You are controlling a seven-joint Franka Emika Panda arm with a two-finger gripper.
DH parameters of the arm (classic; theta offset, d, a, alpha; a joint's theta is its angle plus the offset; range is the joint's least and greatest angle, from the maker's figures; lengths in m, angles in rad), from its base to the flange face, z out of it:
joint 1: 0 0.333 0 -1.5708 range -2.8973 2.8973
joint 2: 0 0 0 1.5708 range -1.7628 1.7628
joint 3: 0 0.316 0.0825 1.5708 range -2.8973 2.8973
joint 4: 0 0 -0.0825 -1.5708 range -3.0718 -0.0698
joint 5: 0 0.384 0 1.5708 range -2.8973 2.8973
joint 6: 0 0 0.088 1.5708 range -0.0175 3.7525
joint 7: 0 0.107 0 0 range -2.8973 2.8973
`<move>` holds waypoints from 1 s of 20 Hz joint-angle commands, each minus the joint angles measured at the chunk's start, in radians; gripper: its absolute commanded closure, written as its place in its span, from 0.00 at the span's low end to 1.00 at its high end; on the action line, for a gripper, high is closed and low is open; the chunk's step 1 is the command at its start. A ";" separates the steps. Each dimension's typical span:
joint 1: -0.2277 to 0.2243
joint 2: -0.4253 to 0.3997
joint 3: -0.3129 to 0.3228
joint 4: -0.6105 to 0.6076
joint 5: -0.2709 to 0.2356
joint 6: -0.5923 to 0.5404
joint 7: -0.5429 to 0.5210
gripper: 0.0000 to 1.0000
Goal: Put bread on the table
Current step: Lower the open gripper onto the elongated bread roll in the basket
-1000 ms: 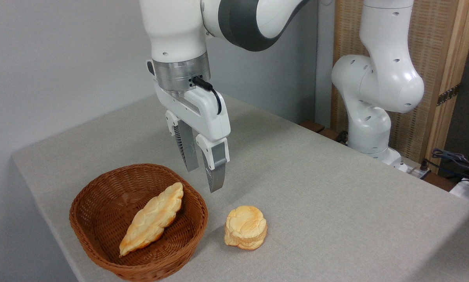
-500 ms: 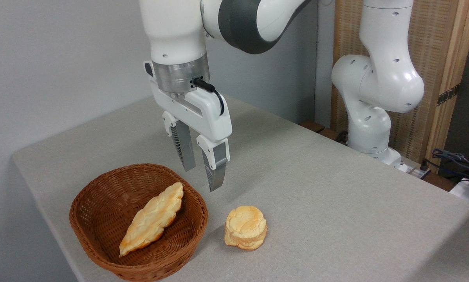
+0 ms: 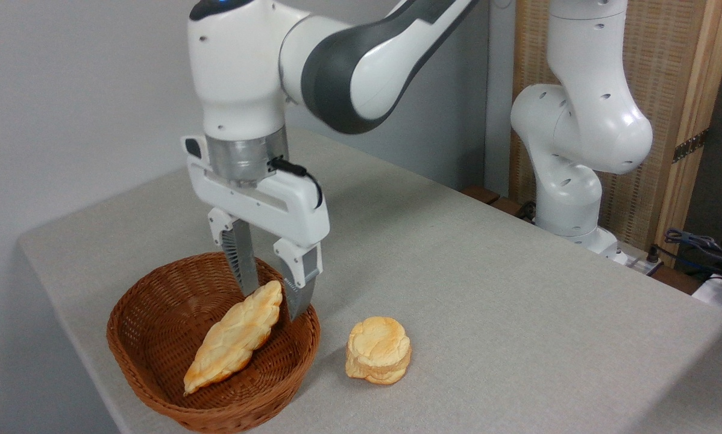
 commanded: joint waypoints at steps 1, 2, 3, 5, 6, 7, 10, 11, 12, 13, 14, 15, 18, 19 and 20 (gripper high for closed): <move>0.001 0.043 -0.023 0.020 -0.016 0.055 -0.046 0.00; 0.001 0.049 -0.025 0.020 -0.016 0.064 -0.048 0.00; 0.001 0.056 -0.025 0.020 -0.016 0.067 -0.048 0.00; 0.001 0.070 -0.027 0.020 -0.016 0.078 -0.048 0.00; 0.001 0.078 -0.030 0.021 -0.016 0.079 -0.048 0.00; -0.001 0.081 -0.036 0.021 -0.016 0.085 -0.048 0.00; 0.001 0.099 -0.048 0.020 -0.016 0.112 -0.048 0.00; 0.001 0.101 -0.050 0.021 -0.014 0.112 -0.048 0.00; 0.001 0.104 -0.051 0.020 -0.014 0.113 -0.048 0.01; -0.001 0.104 -0.054 0.020 -0.013 0.113 -0.045 0.12; 0.001 0.104 -0.054 0.020 -0.014 0.113 -0.039 0.28; 0.001 0.106 -0.054 0.020 -0.014 0.113 -0.037 0.46; 0.001 0.106 -0.056 0.021 -0.014 0.113 -0.031 0.71; 0.001 0.106 -0.056 0.021 -0.014 0.113 -0.032 0.71; 0.001 0.106 -0.054 0.021 -0.014 0.112 -0.031 0.71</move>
